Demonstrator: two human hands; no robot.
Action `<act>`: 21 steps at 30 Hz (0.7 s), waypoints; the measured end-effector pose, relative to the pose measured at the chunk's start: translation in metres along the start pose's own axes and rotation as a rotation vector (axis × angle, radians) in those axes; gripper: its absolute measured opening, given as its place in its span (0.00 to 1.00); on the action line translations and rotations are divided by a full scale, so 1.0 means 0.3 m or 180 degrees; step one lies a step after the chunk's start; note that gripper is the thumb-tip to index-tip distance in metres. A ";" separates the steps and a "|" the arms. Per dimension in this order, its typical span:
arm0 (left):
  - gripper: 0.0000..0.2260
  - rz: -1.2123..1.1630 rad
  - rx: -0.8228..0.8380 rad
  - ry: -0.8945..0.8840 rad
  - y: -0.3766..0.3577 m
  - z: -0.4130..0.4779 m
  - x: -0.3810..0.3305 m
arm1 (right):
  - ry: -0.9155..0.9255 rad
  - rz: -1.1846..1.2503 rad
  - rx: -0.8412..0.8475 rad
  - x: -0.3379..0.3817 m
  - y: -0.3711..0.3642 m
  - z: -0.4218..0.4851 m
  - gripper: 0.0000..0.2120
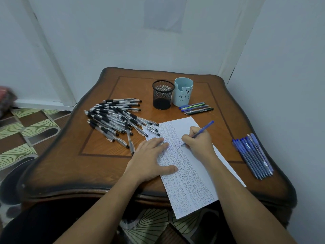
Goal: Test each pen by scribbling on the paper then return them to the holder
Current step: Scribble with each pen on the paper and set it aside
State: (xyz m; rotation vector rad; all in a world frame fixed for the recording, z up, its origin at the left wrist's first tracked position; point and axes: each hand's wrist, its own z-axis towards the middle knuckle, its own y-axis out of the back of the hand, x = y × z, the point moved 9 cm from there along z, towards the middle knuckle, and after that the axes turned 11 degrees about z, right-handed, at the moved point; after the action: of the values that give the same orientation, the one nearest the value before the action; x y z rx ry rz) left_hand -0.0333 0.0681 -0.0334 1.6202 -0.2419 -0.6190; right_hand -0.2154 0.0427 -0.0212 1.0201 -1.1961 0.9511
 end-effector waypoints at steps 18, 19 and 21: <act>0.48 0.0022 -0.0041 -0.0017 -0.007 0.005 0.006 | -0.0020 0.0104 -0.0024 -0.007 0.009 0.003 0.22; 0.48 0.0033 -0.0035 -0.0016 -0.007 0.005 0.006 | -0.0014 0.0094 -0.0037 -0.007 0.011 0.003 0.22; 0.48 0.0043 0.0000 -0.0011 -0.009 0.005 0.003 | 0.0024 0.0123 -0.0082 -0.005 0.017 0.002 0.21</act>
State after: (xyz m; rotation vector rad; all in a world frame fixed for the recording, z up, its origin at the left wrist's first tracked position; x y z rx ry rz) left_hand -0.0339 0.0669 -0.0362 1.6164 -0.2551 -0.6115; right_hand -0.2207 0.0433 -0.0220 0.9754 -1.2227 0.9664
